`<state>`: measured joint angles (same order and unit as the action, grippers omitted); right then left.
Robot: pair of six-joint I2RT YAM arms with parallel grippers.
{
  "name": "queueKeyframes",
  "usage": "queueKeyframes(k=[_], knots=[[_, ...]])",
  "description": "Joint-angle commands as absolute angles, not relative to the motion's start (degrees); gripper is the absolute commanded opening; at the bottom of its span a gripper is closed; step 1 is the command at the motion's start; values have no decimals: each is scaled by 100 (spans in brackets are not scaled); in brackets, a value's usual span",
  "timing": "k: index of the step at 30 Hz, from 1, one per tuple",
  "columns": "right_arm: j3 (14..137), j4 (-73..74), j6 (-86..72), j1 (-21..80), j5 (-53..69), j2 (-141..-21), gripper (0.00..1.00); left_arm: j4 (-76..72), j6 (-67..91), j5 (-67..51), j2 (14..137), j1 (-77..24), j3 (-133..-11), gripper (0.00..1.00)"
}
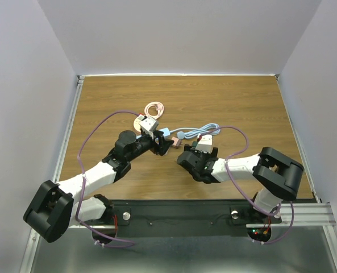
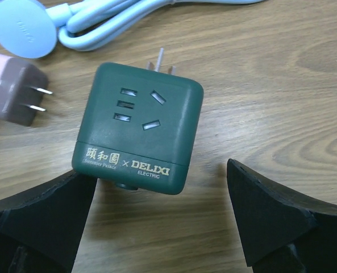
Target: Insert the plug
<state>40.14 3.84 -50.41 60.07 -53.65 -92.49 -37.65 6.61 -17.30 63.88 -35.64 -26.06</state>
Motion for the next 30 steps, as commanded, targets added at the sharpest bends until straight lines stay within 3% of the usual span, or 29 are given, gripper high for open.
queueKeyframes(k=[1, 9, 13, 18, 22, 25, 26, 27, 30], knots=[[4210, 194, -5274, 6029, -6011, -9325, 100, -3964, 580, -1705, 6275, -3595, -2566, 74], [4210, -507, -4738, 6021, -6117, -9527, 99, -3981, 580, -1740, 6284, -3595, -2575, 74], [3841, -1352, -4088, 5968, -5802, -9239, 73, -3982, 571, -1714, 6275, -3595, -2558, 74], [3674, -1468, -3332, 5950, -5336, -8703, 52, -3911, 580, -1530, 6249, -3595, -2558, 74], [3691, -1267, -2429, 5907, -4250, -7886, 41, -3824, 598, -1354, 6284, -3595, -2602, 74], [4182, -329, -2022, 5600, -3108, -7331, 31, -3753, 641, -1074, 6284, -3595, -2628, 74], [4331, -47, -1926, 5486, -2833, -7234, 28, -3709, 668, -1072, 6284, -3595, -2637, 71], [4681, 539, -1855, 5328, -2456, -7085, 26, -3587, 694, -829, 6302, -3595, -2672, 60], [5157, 1428, -1618, 4791, -1208, -6996, 22, -3297, 966, -204, 6389, -3586, -2742, 55]])
